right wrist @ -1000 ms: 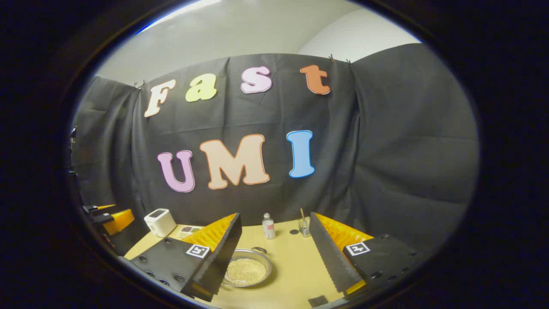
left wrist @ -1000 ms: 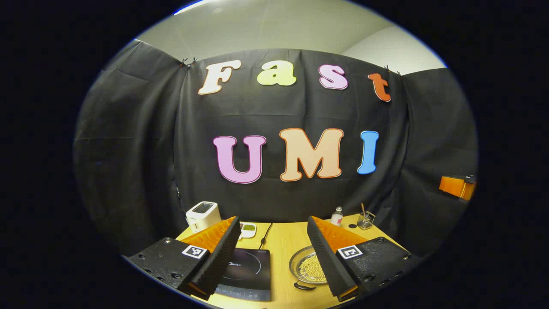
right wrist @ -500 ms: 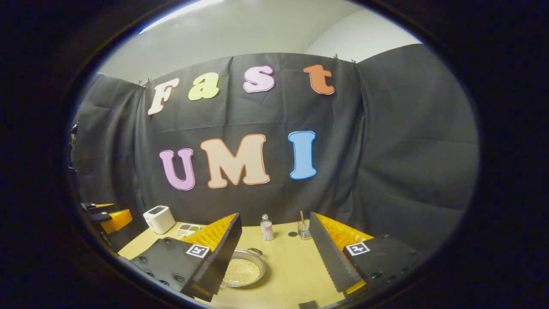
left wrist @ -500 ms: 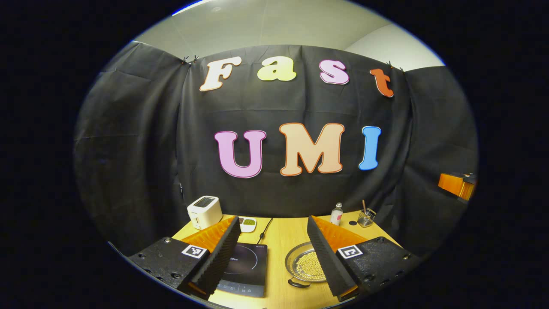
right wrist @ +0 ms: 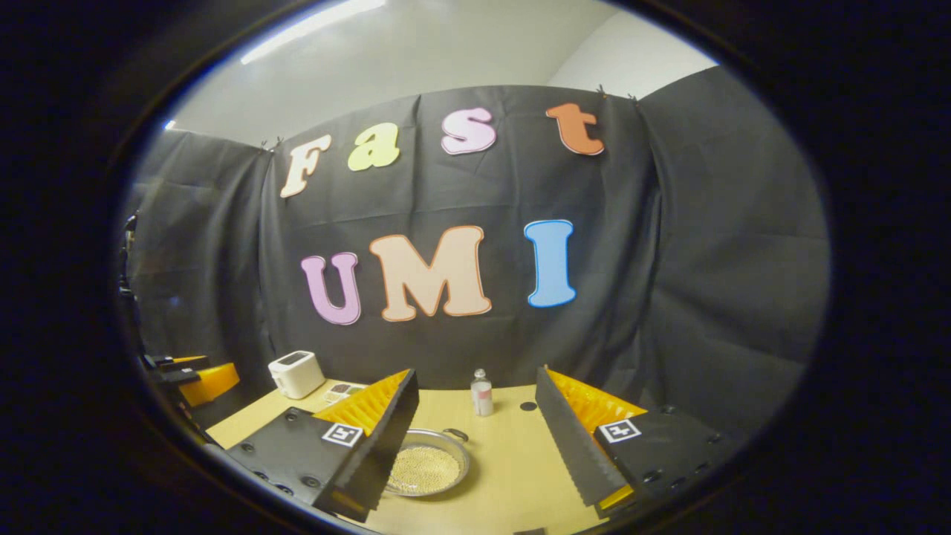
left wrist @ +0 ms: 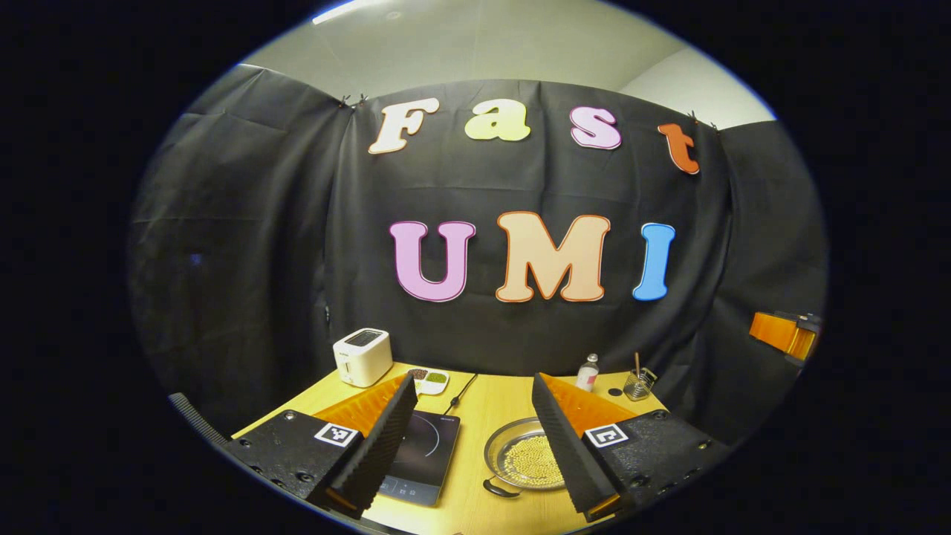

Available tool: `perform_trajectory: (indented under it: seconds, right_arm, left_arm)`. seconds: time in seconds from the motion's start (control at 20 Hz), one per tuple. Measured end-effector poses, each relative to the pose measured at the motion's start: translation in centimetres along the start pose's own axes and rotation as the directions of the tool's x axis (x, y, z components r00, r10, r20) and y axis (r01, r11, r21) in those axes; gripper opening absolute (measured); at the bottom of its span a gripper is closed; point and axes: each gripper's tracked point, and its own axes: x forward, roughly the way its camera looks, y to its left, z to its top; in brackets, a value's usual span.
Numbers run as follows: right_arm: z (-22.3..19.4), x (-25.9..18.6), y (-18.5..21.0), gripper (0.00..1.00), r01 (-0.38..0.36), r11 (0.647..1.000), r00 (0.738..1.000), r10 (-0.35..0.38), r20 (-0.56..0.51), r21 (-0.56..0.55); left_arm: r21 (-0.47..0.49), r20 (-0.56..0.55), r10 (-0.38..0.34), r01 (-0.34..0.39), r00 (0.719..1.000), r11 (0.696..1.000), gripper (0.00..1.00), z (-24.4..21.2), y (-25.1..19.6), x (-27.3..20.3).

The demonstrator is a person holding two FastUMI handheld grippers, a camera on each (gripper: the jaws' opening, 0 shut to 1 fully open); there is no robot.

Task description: First push the handle of the pot to place it horizontally, then grasp the pot with both hands and set it on the induction cooktop.

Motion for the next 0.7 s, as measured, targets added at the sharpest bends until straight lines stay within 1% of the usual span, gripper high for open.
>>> perform_trajectory:
  seconds: [0.05,0.2,0.25,0.3,0.35,0.4,0.45,0.5,0.55,0.6,0.65,0.7]
  right_arm:
    - [0.1,0.2,0.1,0.93,-0.011,1.000,1.000,0.011,-0.003,0.007]
    - [-0.5,0.6,0.8,0.93,-0.055,0.998,0.998,0.056,-0.010,0.029]
    - [-0.9,0.8,0.9,0.84,-0.063,0.997,0.998,0.063,-0.018,0.039]
    - [-1.2,1.1,0.8,0.75,-0.069,0.997,0.997,0.070,-0.021,0.047]
    - [-1.3,1.2,1.1,0.65,-0.080,0.995,0.996,0.081,-0.023,0.060]
    - [-1.6,1.6,1.5,0.51,-0.093,0.993,0.995,0.096,-0.031,0.075]
    - [-2.0,1.9,1.7,0.36,-0.097,0.992,0.994,0.100,-0.039,0.077]
    - [-2.5,2.3,1.3,0.21,-0.086,0.994,0.995,0.089,-0.048,0.068]
    - [-3.2,2.7,0.9,0.06,-0.073,0.996,0.995,0.076,-0.061,0.049]
    - [-3.9,2.9,0.9,0.05,-0.070,0.997,0.995,0.073,-0.075,0.037]
    - [-4.5,3.0,1.5,0.03,-0.089,0.996,0.991,0.091,-0.096,0.031]
    - [-5.6,3.2,2.1,0.02,-0.106,0.994,0.987,0.108,-0.119,0.028]
  left_arm:
    - [0.000,0.003,0.008,-0.008,1.000,1.000,0.95,-0.1,-0.1,-0.2]
    - [0.000,0.007,0.020,-0.020,1.000,1.000,0.95,-0.1,-0.2,-0.4]
    - [0.006,0.007,0.026,-0.026,1.000,1.000,0.91,-0.2,-0.1,-0.4]
    - [0.012,0.008,0.033,-0.033,0.999,0.999,0.95,-0.2,-0.1,-0.4]
    - [0.015,0.010,0.037,-0.037,0.999,0.999,0.95,-0.2,-0.2,-0.4]
    - [0.015,0.009,0.037,-0.037,0.999,0.999,0.95,-0.3,-0.5,-0.4]
    - [0.015,0.002,0.035,-0.035,0.999,0.999,0.91,-0.6,-0.8,-0.4]
    - [0.015,-0.002,0.034,-0.034,0.999,0.999,0.91,-0.8,-1.1,-0.4]
    - [0.017,-0.001,0.034,-0.034,0.999,0.999,0.95,-0.8,-1.2,-0.5]
    - [0.020,-0.002,0.037,-0.037,0.999,0.999,0.91,-0.9,-1.3,-0.6]
    - [0.025,0.001,0.041,-0.042,0.999,0.999,0.95,-0.9,-1.2,-0.8]
    - [0.032,0.004,0.047,-0.048,0.999,0.998,0.95,-0.9,-1.1,-0.8]
